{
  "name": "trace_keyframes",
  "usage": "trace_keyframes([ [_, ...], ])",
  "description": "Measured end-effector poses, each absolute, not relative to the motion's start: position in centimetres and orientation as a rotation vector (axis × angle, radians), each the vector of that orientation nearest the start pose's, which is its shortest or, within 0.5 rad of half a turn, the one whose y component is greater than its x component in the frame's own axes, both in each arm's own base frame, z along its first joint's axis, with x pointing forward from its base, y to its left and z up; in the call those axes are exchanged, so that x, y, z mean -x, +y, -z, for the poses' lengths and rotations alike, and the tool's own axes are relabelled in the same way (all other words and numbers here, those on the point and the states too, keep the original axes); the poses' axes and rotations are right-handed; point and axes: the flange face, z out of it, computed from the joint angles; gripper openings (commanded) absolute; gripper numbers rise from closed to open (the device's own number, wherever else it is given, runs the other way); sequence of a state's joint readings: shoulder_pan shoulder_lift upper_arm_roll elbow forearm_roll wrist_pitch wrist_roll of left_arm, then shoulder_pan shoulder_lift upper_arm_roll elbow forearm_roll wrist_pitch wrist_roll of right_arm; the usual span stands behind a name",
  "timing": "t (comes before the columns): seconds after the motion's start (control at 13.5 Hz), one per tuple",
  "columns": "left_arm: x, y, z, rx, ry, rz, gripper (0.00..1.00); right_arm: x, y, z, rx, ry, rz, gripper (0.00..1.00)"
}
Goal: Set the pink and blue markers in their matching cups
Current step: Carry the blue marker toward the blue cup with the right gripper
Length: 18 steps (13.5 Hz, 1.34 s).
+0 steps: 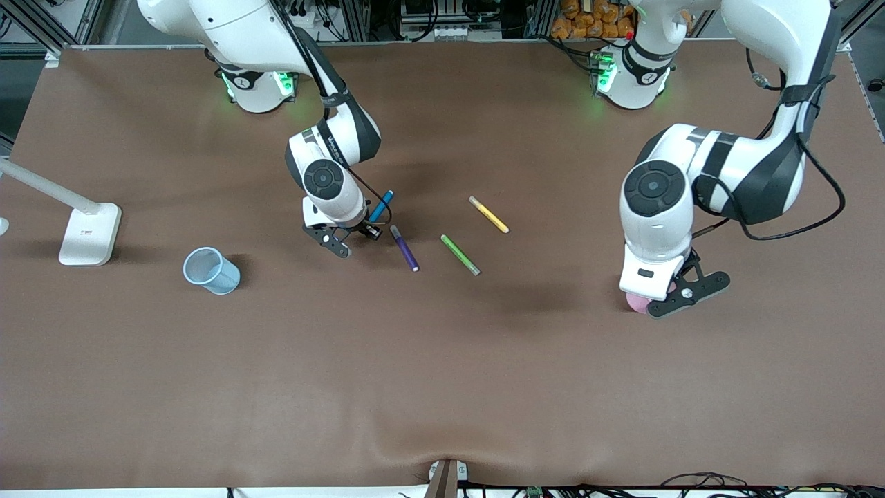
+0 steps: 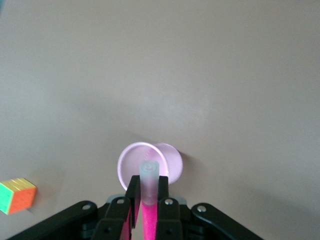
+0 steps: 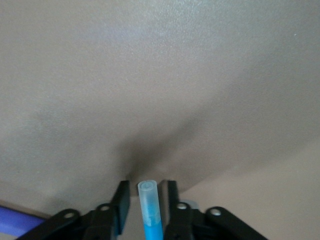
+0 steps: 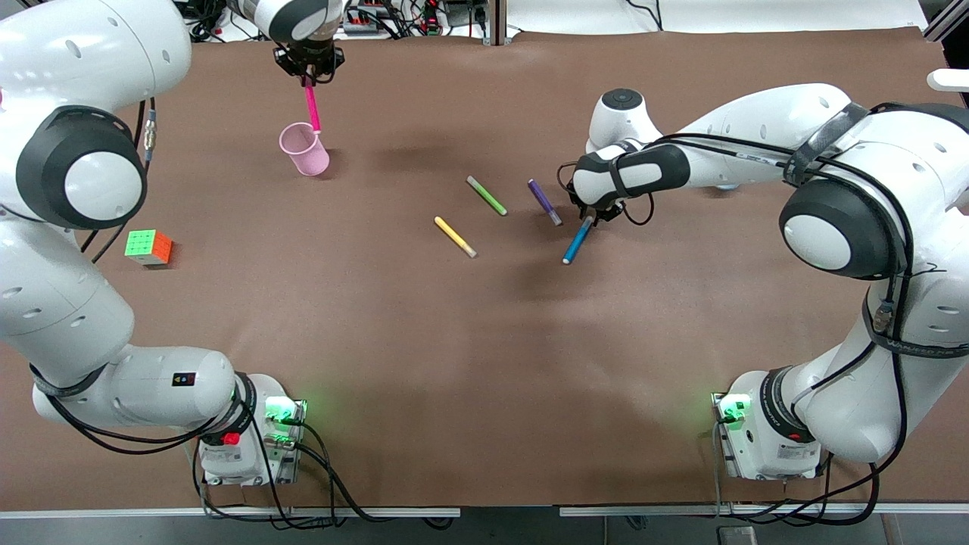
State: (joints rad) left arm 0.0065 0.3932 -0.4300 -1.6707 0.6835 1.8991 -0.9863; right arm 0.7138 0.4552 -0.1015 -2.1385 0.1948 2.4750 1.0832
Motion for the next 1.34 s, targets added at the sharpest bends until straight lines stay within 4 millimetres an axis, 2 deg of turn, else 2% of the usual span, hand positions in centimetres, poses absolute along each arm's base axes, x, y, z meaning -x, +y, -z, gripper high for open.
trace_keyframes([
  [0.07, -62.1, -19.4, -38.7, 2.624, -0.408, 0.327, 0.00, -45.7, 32.0, -17.9, 3.024, 0.972, -0.196, 0.00],
  [0.3, -62.2, -17.7, -37.5, 2.551, -0.481, 0.373, 0.00, -45.7, 32.0, -18.0, 3.023, 0.970, -0.195, 0.00],
  [0.52, -62.4, -17.0, -35.2, 2.471, -0.664, 0.445, 0.00, -46.1, 31.8, -18.7, 3.028, 0.985, -0.214, 0.00],
  [0.67, -62.4, -17.2, -33.1, 2.429, -0.742, 0.477, 0.00, -47.7, 30.6, -21.5, 3.037, 1.039, -0.278, 0.00],
  [0.82, -62.5, -17.0, -32.1, 2.394, -0.765, 0.497, 0.00, -50.1, 28.7, -26.2, 3.059, 1.081, -0.333, 0.00],
  [1.04, -62.8, -16.7, -32.5, 2.381, -0.769, 0.517, 0.00, -54.2, 25.3, -32.7, 3.195, 1.058, -0.185, 0.00],
  [1.19, -62.9, -16.6, -32.5, 2.372, -0.776, 0.531, 0.00, -57.0, 22.8, -35.6, 3.214, 1.011, -0.096, 0.00],
  [1.34, -63.0, -16.5, -32.1, 2.349, -0.796, 0.560, 0.00, -59.7, 18.4, -37.8, 3.280, 0.900, 0.009, 0.00],
])
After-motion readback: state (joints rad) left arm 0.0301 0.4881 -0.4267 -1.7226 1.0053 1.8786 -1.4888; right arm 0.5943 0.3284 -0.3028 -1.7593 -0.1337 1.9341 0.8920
